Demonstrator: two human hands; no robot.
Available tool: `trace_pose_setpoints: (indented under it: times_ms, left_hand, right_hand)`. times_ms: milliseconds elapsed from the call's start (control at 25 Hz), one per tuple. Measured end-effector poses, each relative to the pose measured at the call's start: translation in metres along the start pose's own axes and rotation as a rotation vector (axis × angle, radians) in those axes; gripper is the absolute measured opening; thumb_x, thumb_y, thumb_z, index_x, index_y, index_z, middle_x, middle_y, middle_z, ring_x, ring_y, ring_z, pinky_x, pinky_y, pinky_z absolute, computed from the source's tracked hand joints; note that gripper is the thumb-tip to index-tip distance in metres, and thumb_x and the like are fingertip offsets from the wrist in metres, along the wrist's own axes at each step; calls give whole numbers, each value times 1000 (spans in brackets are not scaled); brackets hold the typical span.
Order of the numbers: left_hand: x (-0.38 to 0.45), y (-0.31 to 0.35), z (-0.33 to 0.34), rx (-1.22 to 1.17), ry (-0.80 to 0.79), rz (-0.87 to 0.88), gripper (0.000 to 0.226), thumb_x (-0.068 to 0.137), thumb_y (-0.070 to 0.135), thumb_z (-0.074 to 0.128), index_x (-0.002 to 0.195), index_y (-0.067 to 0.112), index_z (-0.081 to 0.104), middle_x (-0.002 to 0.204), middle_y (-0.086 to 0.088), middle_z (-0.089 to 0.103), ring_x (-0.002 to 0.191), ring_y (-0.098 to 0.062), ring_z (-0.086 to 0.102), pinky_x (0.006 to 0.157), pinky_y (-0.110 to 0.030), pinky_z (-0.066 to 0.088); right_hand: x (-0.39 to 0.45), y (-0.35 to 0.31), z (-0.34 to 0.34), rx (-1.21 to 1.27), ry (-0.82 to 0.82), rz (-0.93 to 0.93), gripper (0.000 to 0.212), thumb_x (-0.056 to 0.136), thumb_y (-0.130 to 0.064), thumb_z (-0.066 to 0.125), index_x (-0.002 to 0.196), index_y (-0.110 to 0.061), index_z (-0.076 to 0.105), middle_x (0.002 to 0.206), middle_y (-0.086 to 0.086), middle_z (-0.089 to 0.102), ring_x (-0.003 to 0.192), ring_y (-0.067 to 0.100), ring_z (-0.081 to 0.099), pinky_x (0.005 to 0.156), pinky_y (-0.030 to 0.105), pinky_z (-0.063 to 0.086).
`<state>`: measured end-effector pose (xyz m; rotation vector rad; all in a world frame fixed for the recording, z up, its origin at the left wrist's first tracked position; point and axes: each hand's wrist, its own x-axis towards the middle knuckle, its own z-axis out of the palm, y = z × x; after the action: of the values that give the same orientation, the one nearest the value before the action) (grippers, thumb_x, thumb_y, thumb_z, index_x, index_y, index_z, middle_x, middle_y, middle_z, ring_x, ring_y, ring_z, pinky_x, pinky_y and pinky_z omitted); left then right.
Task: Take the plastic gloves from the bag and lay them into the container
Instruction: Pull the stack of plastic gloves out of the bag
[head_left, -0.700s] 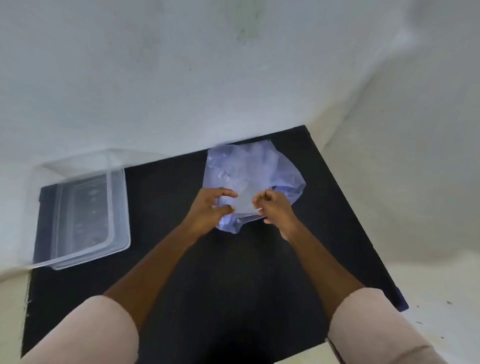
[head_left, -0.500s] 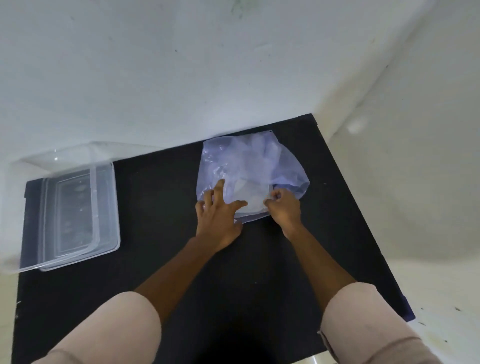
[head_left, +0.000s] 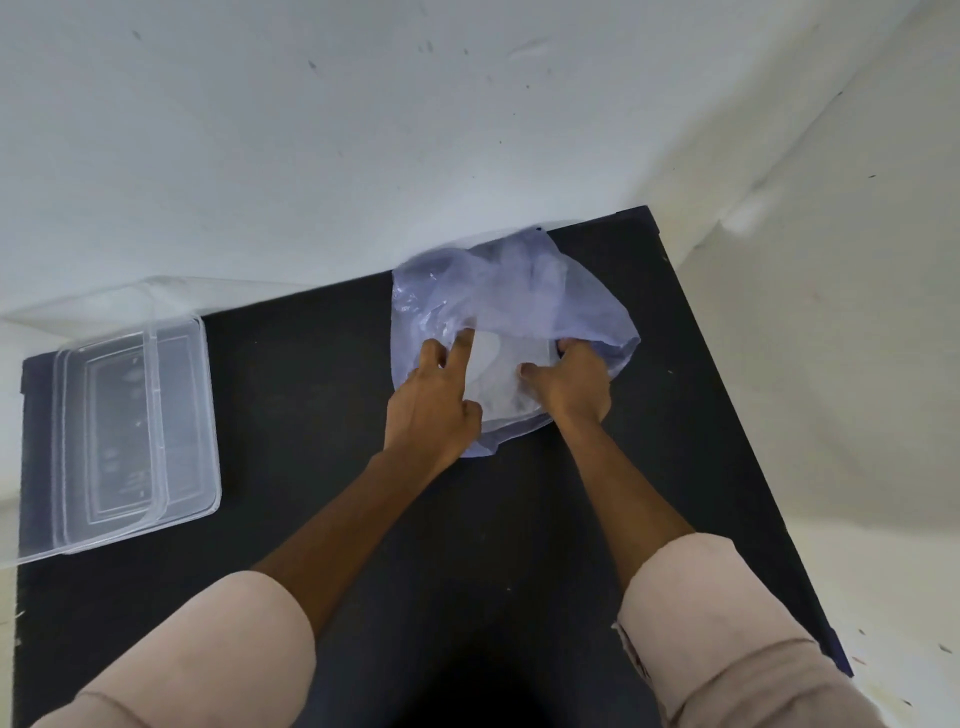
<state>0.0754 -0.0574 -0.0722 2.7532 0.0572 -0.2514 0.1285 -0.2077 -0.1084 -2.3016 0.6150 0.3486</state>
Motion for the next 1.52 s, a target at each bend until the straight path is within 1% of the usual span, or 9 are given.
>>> trace_pose_setpoints:
  times_ms: [280,440,560,640,800,920,1080,1320,1520]
  left_hand:
    - [14,3,0,-79,-53,-29,99,76,17,70,153,29,10,133,-9,42,92,-27,59,64,-38,58]
    - [16,-3,-3,-119,-70,-43,105,72,13,71,153,34,6,138,-8,39,91,-27,59,64,-38,58]
    - [17,-6,-5,-159,-73,-49,109,70,11,70,152,37,4,131,-7,42,84,-24,55,60,-36,56]
    - [12,-6,-3,-180,-78,-51,109,71,15,72,152,38,3,125,-6,44,92,-25,55,71,-38,56]
    - [10,-9,2,-195,-74,-75,105,76,23,73,153,34,3,129,-8,45,107,-27,55,98,-46,43]
    - [12,-13,2,-205,-45,-60,110,74,19,73,152,40,-1,114,-5,45,93,-25,56,87,-44,52]
    - [12,-29,1,-112,-80,-62,114,67,12,74,149,43,3,113,-4,43,83,-29,58,64,-43,57]
    - [-3,-34,3,-35,-104,-30,105,69,15,77,147,43,12,128,-8,38,107,-34,54,72,-47,58]
    - [-104,-26,12,-578,287,-159,48,81,11,69,124,27,54,123,-5,46,95,-15,56,75,-25,51]
  right_hand:
    - [24,-12,4,-8,-126,29,64,76,-36,76,131,-12,53,132,12,58,124,31,53,99,41,45]
    - [19,-18,-2,472,-259,108,18,74,-21,74,86,-12,65,107,20,69,102,38,64,92,46,52]
    - [2,-2,2,1063,-455,446,39,84,-31,68,120,-19,57,127,10,59,119,35,54,103,52,44]
    - [-21,12,20,1339,-447,573,54,81,-25,71,131,-17,52,128,12,60,119,38,56,95,56,50]
    - [-38,2,48,1142,-325,474,23,80,-10,69,103,-9,63,104,10,67,92,27,66,74,41,57]
    - [-27,-12,43,1095,-321,434,7,84,-5,57,90,-9,59,85,6,61,72,17,61,65,31,51]
    - [-32,-8,17,1374,-295,560,15,80,-1,56,75,-12,64,77,5,65,72,21,63,66,35,54]
    - [-69,12,-21,1443,-367,568,32,72,-2,51,99,-11,65,99,8,69,97,29,63,95,46,50]
    - [-130,28,-36,1517,-332,566,21,74,-1,48,80,-9,66,86,6,70,81,26,65,86,41,53]
